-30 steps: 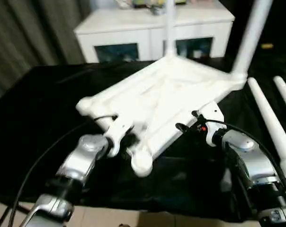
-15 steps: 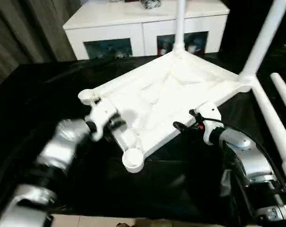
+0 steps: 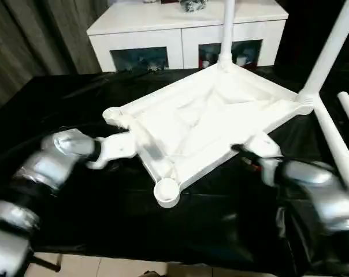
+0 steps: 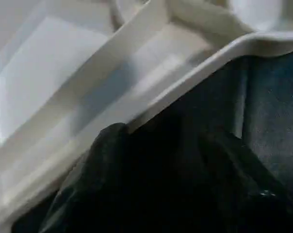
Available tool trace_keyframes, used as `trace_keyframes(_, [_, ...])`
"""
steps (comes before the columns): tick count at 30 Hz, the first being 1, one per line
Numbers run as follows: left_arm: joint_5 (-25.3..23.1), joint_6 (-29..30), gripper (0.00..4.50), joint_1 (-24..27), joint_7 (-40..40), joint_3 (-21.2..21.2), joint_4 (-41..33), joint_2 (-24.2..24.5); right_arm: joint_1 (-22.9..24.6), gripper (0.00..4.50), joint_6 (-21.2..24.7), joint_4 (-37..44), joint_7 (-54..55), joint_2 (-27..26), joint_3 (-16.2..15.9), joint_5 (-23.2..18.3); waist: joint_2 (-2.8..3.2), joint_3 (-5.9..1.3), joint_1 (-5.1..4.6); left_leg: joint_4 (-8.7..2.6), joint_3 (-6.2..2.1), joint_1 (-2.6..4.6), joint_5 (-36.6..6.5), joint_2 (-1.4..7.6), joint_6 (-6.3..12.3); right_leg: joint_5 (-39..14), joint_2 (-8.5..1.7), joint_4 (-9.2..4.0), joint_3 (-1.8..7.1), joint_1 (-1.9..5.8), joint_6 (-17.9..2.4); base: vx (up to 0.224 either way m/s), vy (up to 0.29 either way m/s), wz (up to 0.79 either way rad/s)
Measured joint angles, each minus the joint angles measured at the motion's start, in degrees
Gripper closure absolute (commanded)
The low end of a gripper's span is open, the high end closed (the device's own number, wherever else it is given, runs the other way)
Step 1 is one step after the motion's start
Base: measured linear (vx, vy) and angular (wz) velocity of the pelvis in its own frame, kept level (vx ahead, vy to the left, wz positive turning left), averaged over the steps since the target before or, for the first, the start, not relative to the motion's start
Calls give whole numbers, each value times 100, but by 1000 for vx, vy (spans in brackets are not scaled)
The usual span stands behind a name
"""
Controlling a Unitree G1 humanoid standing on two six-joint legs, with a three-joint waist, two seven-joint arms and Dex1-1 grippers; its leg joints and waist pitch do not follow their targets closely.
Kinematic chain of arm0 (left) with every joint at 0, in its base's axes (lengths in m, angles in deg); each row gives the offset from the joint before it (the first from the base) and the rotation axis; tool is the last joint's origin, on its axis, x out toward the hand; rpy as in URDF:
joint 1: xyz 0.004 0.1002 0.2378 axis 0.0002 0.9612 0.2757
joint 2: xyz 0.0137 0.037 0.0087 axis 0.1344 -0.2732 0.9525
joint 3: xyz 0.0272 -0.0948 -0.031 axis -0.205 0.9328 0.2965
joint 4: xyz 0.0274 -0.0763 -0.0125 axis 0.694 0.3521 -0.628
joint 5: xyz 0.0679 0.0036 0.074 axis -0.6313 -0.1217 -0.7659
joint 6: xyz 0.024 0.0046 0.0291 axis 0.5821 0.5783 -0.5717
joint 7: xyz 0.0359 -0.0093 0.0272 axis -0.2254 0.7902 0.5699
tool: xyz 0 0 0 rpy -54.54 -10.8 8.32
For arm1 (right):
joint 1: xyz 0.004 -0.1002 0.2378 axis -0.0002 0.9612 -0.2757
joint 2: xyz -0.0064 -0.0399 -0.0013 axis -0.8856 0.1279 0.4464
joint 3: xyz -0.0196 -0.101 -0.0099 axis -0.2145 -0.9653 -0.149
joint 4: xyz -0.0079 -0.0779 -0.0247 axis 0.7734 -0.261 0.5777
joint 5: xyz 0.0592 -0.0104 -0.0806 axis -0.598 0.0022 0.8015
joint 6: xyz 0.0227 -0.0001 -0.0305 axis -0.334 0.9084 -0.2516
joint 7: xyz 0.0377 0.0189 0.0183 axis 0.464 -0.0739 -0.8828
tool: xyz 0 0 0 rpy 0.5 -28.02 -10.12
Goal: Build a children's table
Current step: Rotate table base
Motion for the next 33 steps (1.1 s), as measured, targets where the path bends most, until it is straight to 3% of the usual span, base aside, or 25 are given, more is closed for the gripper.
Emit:
trace_keyframes(5, [-498, -785, 182, -294, 527, -425, 848, -484, 145, 75, 75, 440, -288, 131, -201, -18, 24, 3, -21, 0, 1, 36, 0, 0, -3, 0, -1, 26, 4, 19, 0, 0, 0, 0])
trace_keyframes(14, [-1042, -1347, 182, -693, 972, -779, 1966, -872, 317, 75, 296, 825, -396, 121, -356, -121, 41, -1, -37, -1, -3, 53, 1, 2, -5, 0, 1, 40, 4, 21, 0, 0, 0, 0])
trace_keyframes(15, [-1092, -1383, 200, -755, 974, -804, 2086, -891, 318, 75, 302, 836, -403, 116, -356, -121, 49, -3, -45, -1, -2, 54, 1, 1, -5, 0, 1, 38, 7, 21, -1, 0, 0, 0])
trace_keyframes(23, [-909, -1097, 269, -836, 317, -653, 2252, -893, 319, 75, 316, 943, -399, 125, -357, -120, 62, -13, -187, -2, -8, 62, 1, 1, -6, 2, 3, 37, 4, 14, -4, 0, 0, 0])
trace_keyframes(29, [-873, -1006, 304, -901, -91, -619, 2293, -893, 317, 75, 390, 943, -403, 124, -364, -120, 64, -15, -210, -2, -8, 69, 1, 1, -6, 2, 2, 29, 6, 11, -4, 0, 0, 0])
trace_keyframes(33, [-690, -772, 322, -726, -398, -499, 1946, -884, 313, 75, 391, 932, -409, 124, -367, -120, 64, -15, -211, -2, -7, 73, 0, 1, -6, 1, 2, 29, 8, 9, -4, 0, 0, 0])
